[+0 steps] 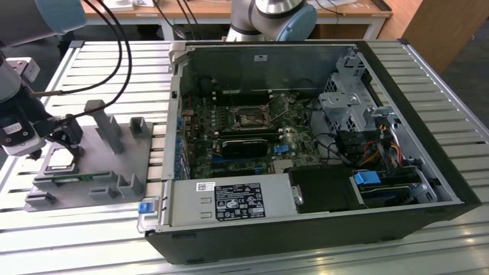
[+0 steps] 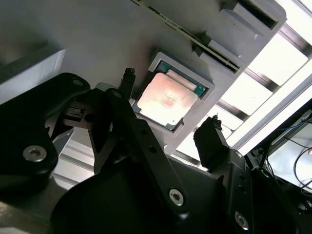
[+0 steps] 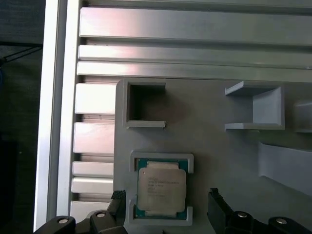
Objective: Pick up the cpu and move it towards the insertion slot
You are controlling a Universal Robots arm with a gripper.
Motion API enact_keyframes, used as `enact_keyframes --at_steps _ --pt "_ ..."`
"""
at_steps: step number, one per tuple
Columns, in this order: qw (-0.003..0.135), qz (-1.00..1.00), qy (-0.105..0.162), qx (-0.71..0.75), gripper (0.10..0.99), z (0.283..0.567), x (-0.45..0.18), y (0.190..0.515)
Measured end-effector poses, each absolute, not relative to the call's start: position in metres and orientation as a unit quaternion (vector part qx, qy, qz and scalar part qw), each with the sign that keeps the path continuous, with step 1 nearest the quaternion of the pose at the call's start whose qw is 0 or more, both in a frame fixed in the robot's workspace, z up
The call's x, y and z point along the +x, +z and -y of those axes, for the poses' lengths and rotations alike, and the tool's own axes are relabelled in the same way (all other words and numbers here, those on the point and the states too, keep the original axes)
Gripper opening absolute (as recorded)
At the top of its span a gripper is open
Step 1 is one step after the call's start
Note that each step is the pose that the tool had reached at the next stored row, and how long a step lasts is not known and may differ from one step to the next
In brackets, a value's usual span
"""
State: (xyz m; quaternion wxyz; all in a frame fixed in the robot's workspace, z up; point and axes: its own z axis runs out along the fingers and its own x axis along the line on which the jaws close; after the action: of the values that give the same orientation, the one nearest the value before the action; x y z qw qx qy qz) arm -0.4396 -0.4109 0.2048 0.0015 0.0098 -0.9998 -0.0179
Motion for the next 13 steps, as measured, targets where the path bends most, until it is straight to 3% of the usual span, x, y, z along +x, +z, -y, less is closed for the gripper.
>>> enact_keyframes --at_steps 13 --pt "0.001 1.000 -0.017 0.011 0.765 0.4109 -0.4396 0.1988"
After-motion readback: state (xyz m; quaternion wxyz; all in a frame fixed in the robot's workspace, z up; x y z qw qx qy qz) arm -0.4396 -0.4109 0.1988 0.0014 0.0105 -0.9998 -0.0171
